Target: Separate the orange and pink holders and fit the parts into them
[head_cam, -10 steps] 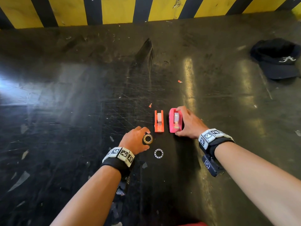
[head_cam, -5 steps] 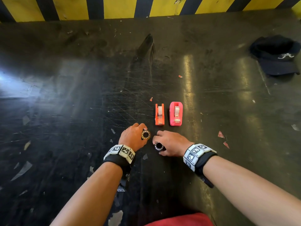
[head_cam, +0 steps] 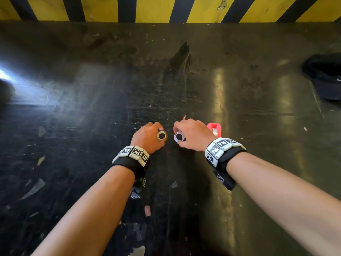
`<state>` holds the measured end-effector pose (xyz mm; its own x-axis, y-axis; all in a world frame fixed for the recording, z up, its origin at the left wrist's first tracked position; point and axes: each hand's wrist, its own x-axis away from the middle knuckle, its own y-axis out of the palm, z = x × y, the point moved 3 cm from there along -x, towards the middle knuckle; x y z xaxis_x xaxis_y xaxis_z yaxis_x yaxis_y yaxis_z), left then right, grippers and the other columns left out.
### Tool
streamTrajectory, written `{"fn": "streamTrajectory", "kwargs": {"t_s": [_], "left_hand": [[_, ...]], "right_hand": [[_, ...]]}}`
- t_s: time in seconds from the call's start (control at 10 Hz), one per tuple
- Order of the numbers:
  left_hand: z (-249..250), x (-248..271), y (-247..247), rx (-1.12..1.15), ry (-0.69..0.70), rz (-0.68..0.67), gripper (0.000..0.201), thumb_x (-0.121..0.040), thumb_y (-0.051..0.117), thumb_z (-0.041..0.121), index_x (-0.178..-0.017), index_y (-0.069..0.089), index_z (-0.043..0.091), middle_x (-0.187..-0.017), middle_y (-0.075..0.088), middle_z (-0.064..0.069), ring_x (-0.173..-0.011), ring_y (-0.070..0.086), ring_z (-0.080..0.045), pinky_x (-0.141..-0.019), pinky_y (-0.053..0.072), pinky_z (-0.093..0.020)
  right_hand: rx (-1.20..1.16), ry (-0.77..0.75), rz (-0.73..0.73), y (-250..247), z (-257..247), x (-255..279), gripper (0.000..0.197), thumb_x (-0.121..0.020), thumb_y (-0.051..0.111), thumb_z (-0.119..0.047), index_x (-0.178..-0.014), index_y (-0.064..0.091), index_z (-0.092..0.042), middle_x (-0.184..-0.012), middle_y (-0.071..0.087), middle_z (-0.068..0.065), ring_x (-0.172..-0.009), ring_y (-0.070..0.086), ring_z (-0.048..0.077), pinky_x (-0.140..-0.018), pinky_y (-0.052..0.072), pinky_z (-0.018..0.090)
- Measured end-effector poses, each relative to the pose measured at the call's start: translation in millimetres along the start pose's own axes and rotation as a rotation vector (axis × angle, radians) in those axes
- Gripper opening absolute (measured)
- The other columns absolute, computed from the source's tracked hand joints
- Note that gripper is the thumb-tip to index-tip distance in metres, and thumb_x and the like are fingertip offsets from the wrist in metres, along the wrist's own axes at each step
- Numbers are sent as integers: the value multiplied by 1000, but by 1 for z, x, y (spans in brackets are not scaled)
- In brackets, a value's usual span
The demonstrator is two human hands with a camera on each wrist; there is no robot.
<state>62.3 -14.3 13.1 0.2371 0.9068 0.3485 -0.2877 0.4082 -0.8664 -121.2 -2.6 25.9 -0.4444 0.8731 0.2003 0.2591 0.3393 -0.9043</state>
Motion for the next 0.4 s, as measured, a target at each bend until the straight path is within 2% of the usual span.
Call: {"fn": "streamTrajectory", "kwargs": {"t_s": [0.1, 0.2, 0.3, 0.4], "left_hand": [[-10, -16, -2, 13, -9, 15, 43, -84, 75, 35, -124, 62, 23, -118, 67, -5, -110, 65, -29, -90, 55, -45], [-18, -28, 6, 39, -11, -3, 41, -85, 75, 37, -121, 63, 23, -116, 68, -5, -108, 66, -28, -91, 56, -48], [-22, -33, 10, 34, -5, -16, 40, -86, 74, 38, -122, 63, 23, -115, 68, -4, -106, 67, -27, -89, 57, -46], [-30, -40, 20, 43, -7, -13, 44, -86, 76, 42, -124, 61, 25, -117, 68, -1, -107, 67, -23, -89, 57, -42]], "right_hand": [[81, 51, -31, 7, 3, -28, 28, -88, 72, -35, -110, 60, -23, -107, 68, 1, -103, 64, 29, -79, 38, 38], [107, 77, -88, 21, 6, -43, 24, -88, 72, -35, -104, 57, -25, -105, 68, -1, -101, 65, 29, -83, 40, 41], [130, 81, -83, 29, 7, -49, 27, -88, 74, -37, -107, 58, -25, -106, 69, -1, -100, 66, 28, -82, 37, 41], [129, 68, -69, 33, 10, -56, 40, -87, 76, -41, -121, 60, -24, -114, 70, 0, -106, 65, 28, -86, 40, 43]]}}
